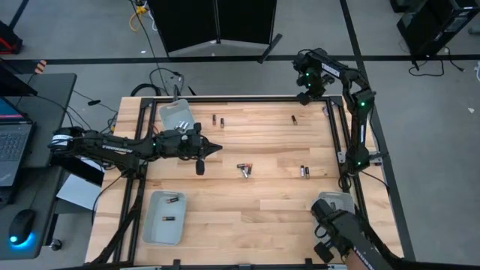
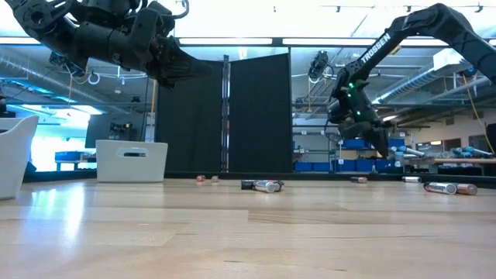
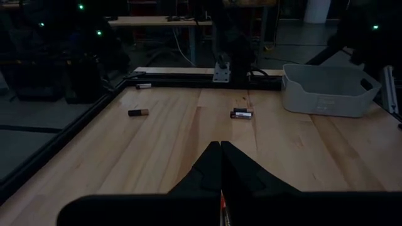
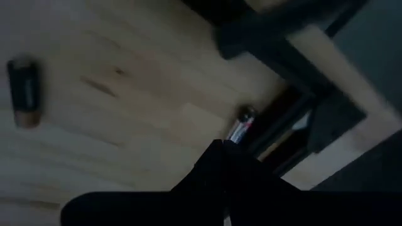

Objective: Sort batteries
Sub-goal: Put the black-brown battery into the bottom left gray bin

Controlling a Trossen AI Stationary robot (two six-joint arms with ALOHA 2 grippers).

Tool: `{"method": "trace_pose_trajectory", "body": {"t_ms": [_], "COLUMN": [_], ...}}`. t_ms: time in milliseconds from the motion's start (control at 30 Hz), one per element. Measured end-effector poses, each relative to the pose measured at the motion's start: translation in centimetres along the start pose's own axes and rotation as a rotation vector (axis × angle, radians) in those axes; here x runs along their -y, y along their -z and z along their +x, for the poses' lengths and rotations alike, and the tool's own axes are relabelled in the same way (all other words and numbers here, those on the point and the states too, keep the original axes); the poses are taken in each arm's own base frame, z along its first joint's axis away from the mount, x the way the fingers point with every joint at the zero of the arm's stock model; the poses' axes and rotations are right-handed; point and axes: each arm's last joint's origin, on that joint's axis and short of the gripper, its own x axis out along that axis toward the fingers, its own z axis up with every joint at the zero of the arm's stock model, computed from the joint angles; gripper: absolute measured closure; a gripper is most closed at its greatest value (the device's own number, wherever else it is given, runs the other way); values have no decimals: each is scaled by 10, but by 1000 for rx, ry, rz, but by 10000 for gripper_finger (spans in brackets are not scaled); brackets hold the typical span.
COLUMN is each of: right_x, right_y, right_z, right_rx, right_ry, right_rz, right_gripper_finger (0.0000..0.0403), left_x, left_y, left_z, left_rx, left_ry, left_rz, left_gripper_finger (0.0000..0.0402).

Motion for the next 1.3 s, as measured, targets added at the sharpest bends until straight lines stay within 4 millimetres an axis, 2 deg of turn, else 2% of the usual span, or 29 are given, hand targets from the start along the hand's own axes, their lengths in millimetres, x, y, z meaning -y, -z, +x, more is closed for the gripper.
{"method": "trace_pose_trajectory", "body": {"t_ms": [367, 500, 700, 800, 900, 1167, 1300], "right_x": [-17, -7, -9, -6, -4, -2, -2], "right_y": [-12, -15, -14, -13, -12, -11, -5], "right_z": [-5, -2, 29, 39, 35, 35, 19], "right_rx": [71, 62, -167, -239, -234, -208, -114], "right_ry": [156, 162, 45, 59, 86, -38, -118], "right_rz": [-540, -512, -442, -400, -315, -161, -81], "right_gripper_finger": [396, 396, 397, 397, 397, 397, 397], "left_x": [0, 0, 0, 0, 0, 0, 0], "left_y": [0, 0, 0, 0, 0, 0, 0], "left_z": [0, 0, 0, 0, 0, 0, 0], "left_rx": [-2, -4, -3, -4, -3, -4, -4], "left_ry": [0, 0, 0, 0, 0, 1, 0], "left_rz": [0, 1, 22, 23, 23, 26, 28], "left_gripper_finger": [394, 394, 394, 394, 394, 394, 394]}}
